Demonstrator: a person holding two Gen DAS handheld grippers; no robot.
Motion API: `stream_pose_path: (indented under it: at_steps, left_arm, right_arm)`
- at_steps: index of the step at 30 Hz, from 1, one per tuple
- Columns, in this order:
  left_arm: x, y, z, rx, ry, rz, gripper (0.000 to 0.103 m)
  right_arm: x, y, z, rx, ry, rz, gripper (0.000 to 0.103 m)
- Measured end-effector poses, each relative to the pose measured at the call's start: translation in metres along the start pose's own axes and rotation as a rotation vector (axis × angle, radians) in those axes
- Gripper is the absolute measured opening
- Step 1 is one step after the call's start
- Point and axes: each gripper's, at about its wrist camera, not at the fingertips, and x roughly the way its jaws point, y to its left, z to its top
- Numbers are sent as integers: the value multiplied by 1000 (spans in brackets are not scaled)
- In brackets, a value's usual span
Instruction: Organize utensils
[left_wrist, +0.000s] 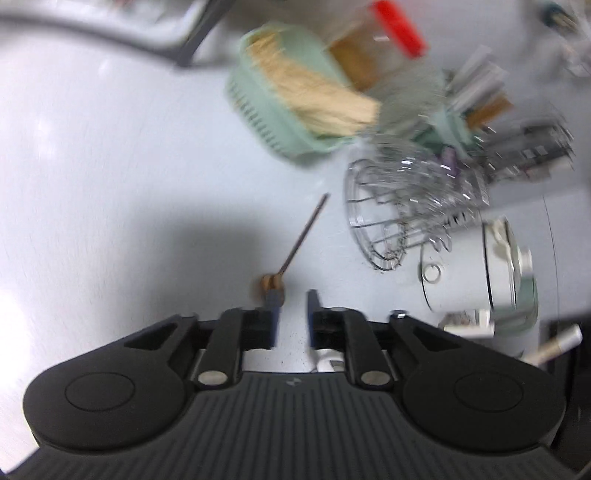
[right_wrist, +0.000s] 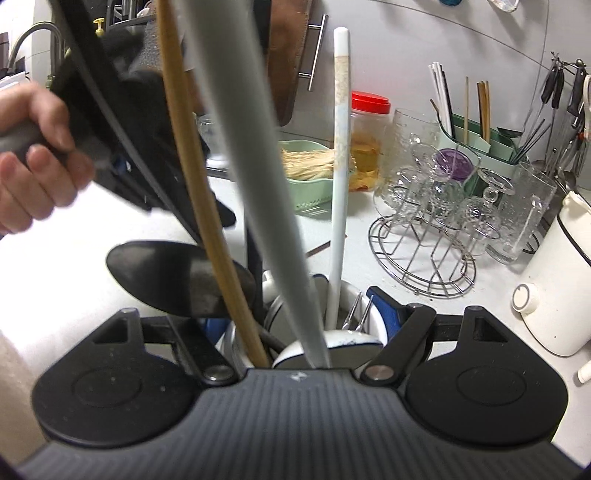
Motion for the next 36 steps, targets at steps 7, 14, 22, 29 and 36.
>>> stream_pose_path:
  at_steps: [7, 14, 22, 29, 36]
  left_arm:
    - [32, 25, -2, -220, 49, 32, 31]
    - [49, 25, -1, -326, 38, 45, 29]
    - [55, 8, 8, -342, 36, 149, 27]
    - [61, -10, 13, -310, 47, 271, 19]
    - [73, -22, 12, -286, 48, 331, 6]
  right_arm:
    - [-2, -15, -6, 3, -9, 4, 79]
    - [-4, -22, -11, -4, -25, 39, 80]
    - [-2, -28, -13, 12, -31, 59, 80]
    - [-2, -28, -15, 32, -38, 50, 80]
    - [-4, -28, -16, 46, -41, 44, 81]
